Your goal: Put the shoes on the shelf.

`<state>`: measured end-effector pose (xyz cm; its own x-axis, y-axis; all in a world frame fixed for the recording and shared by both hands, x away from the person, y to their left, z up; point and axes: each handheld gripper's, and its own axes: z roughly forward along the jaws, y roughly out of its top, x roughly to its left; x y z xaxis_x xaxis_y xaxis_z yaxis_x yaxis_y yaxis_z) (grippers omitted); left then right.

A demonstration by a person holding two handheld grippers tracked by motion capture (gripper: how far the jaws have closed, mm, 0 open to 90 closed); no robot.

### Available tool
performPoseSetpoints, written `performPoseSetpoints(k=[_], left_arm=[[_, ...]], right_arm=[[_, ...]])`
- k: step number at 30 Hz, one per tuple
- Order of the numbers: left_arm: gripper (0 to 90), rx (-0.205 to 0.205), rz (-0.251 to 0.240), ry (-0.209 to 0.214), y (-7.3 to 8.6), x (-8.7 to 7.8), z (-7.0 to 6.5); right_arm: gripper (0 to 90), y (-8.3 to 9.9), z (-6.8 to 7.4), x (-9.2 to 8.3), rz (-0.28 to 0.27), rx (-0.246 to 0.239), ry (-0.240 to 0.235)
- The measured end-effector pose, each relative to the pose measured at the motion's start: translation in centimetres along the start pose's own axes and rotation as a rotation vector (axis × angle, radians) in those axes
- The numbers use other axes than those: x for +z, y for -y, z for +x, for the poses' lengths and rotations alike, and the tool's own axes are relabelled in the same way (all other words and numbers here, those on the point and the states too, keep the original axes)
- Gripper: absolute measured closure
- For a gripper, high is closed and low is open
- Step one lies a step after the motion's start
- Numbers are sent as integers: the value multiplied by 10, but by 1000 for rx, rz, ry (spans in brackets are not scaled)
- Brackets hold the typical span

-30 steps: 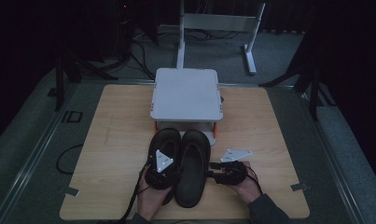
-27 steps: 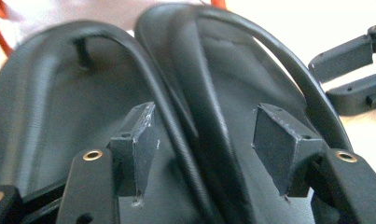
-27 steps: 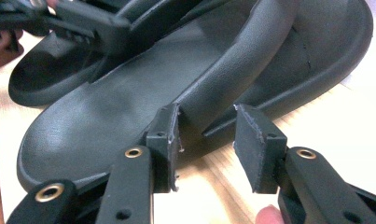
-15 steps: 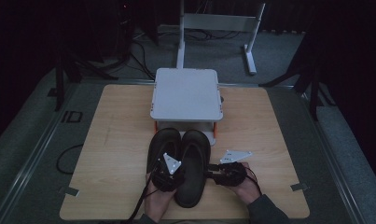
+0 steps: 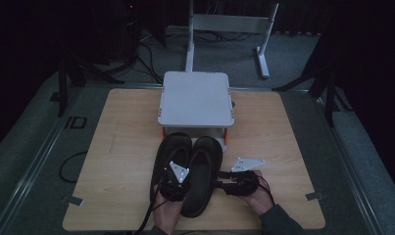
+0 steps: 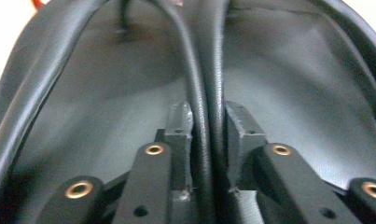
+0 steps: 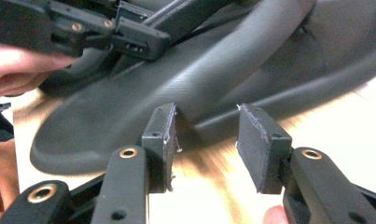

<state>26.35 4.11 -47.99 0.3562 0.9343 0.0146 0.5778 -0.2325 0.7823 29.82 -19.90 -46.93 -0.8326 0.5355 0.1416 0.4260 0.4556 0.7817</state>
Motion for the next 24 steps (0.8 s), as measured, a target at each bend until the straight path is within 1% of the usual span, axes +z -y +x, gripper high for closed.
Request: performPoseSetpoints(k=[2,4,6,8,11,16,24], left_arm=[[749,0,1,6,0,0,2],[752,-6,-2,1,1,-1,2],[753,-15,-11,5,1,-2,3],[753,-15,-10,6,0,-2,4],[753,-28,-15,0,-3,-1,5],[754,-52,-28,-11,-10,1,7],[753,-88,-61,-39,-24,8,4]], right_arm=[[564,0,0,-2,-3,1,4],[563,1,-1,-5,-8,2,10],[563,3,-3,-8,-14,13,16],[563,5,-6,-11,-19,23,22],[563,9,-11,-15,-23,42,33],[563,14,-17,-20,-28,62,48],[562,19,-23,-24,-31,82,69]])
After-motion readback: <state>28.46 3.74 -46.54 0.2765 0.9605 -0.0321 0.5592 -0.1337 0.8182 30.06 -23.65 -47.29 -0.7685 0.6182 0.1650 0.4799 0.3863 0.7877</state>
